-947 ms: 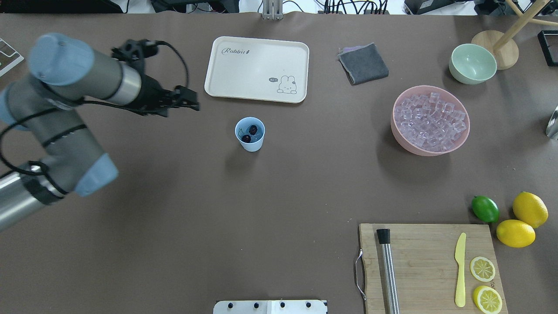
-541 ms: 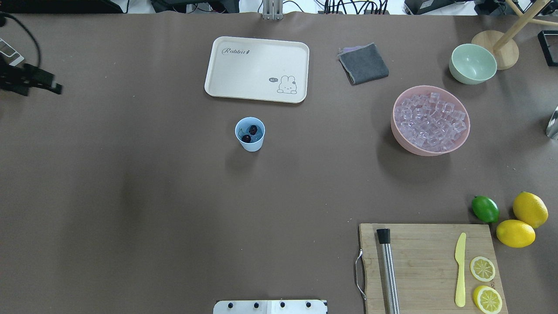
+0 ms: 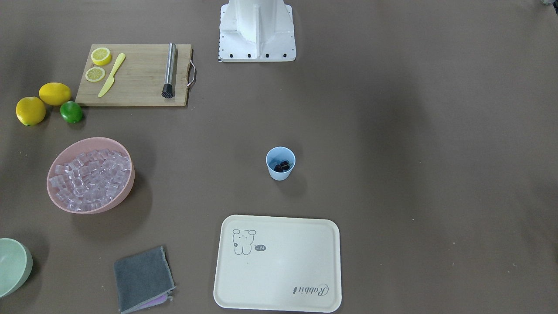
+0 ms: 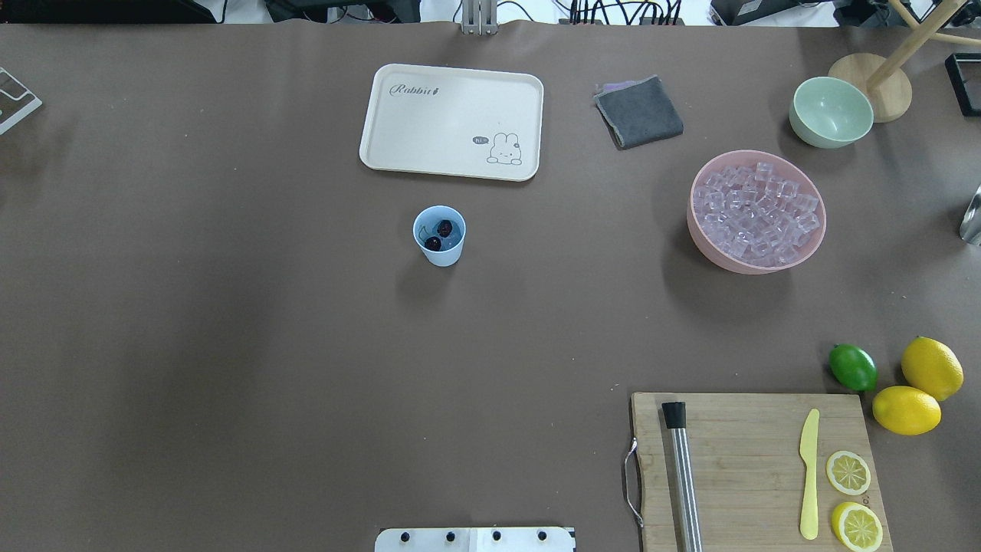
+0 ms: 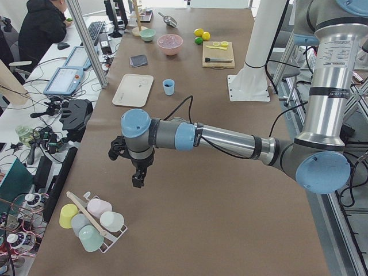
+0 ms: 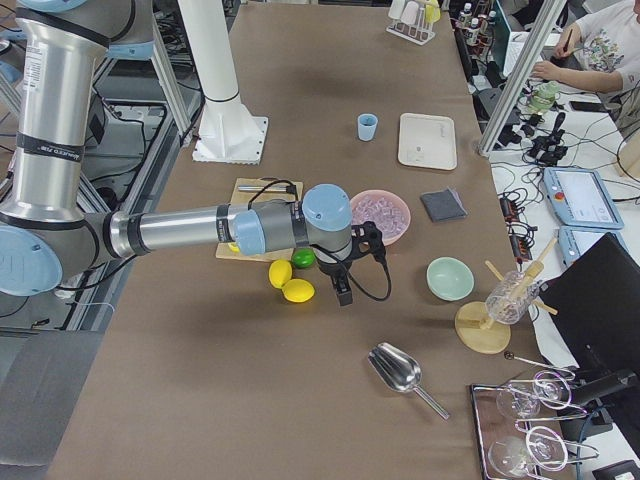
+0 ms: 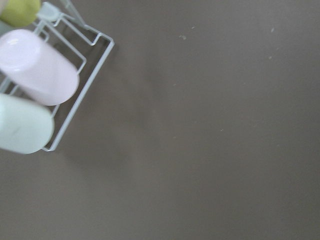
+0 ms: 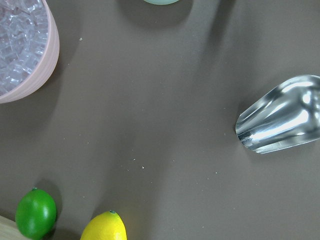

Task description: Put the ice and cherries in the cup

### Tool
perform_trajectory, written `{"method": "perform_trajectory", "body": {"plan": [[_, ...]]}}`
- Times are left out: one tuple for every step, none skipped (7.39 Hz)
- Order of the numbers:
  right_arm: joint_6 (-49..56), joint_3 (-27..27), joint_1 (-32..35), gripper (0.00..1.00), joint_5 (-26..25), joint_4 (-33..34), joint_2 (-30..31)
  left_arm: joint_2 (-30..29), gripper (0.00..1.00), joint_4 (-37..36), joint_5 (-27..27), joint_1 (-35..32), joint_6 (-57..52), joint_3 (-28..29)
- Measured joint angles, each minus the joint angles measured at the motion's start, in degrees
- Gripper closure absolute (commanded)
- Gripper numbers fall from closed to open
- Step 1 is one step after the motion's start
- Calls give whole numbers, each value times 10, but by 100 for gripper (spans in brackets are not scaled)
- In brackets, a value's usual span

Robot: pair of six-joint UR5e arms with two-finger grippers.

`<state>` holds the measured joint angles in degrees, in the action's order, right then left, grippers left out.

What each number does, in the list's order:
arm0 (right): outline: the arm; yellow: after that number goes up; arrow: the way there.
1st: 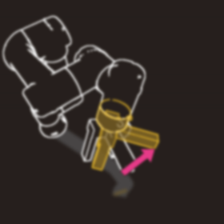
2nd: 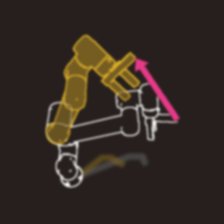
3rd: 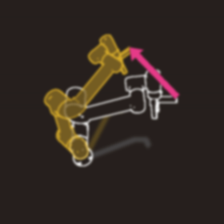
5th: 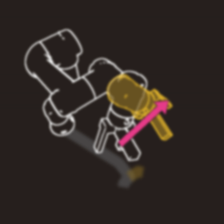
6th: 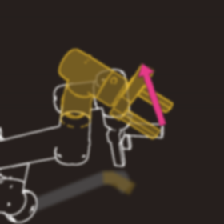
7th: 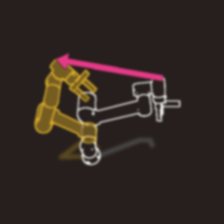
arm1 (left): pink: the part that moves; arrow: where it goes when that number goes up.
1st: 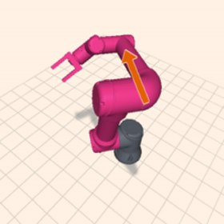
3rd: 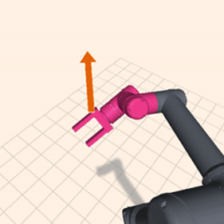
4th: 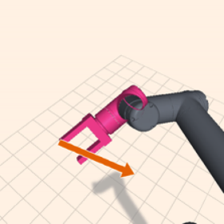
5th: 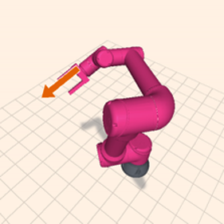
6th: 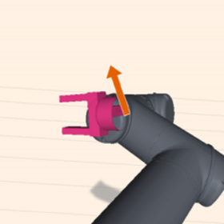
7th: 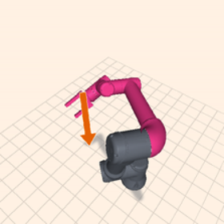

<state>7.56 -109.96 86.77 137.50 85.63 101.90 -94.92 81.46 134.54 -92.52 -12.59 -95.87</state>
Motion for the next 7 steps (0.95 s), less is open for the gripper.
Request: {"method": "perform_trajectory", "body": {"plan": [[3, 1, 1, 1, 5, 0, 3, 8, 2, -13, -2, -8, -27, 9], [6, 6, 2, 1, 7, 1, 3, 16, 2, -11, -1, -11, -37, 15], [7, 15, 2, 1, 7, 1, 0, 20, 2, -6, 0, -12, -39, 14], [7, 21, 3, 1, 6, 2, -5, 25, 2, 4, -1, -12, -40, 11], [6, 27, 3, 1, 4, 3, -16, 32, 2, 30, -2, -11, -38, 11], [6, 34, 3, 1, 2, 4, -29, 40, 2, 59, -3, -11, -31, 14], [6, 39, 3, 1, 2, 4, -41, 46, 2, 77, -4, -11, -24, 20]]}}
